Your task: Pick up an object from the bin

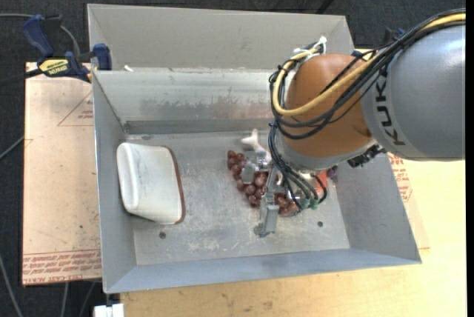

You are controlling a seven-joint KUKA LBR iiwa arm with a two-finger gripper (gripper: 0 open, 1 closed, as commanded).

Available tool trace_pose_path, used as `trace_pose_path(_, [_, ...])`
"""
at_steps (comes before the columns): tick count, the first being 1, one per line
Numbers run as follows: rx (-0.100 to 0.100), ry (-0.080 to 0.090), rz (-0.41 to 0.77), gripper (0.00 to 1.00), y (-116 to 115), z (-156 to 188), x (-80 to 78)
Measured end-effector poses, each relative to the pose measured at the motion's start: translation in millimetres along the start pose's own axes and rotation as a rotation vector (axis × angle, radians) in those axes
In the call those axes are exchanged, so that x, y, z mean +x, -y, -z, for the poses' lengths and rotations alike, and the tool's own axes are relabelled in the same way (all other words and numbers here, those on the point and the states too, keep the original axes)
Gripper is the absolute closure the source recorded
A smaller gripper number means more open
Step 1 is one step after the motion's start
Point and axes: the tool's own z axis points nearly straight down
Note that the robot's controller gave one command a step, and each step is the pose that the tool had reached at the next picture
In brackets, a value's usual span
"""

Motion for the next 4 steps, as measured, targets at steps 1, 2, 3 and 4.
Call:
trace_pose_path(1, [-0.001,0.005,-0.001,0.0,0,3,-0.8])
trace_pose_path(2, [0.0,0.002,0.063,0.0,-14,33,4.5])
trace_pose_path(3, [-0.004,0.02,0.108,0.0,1,23,-8.0])
trace_pose_path(4, [-0.001,0.005,0.099,0.0,38,-41,-6.7])
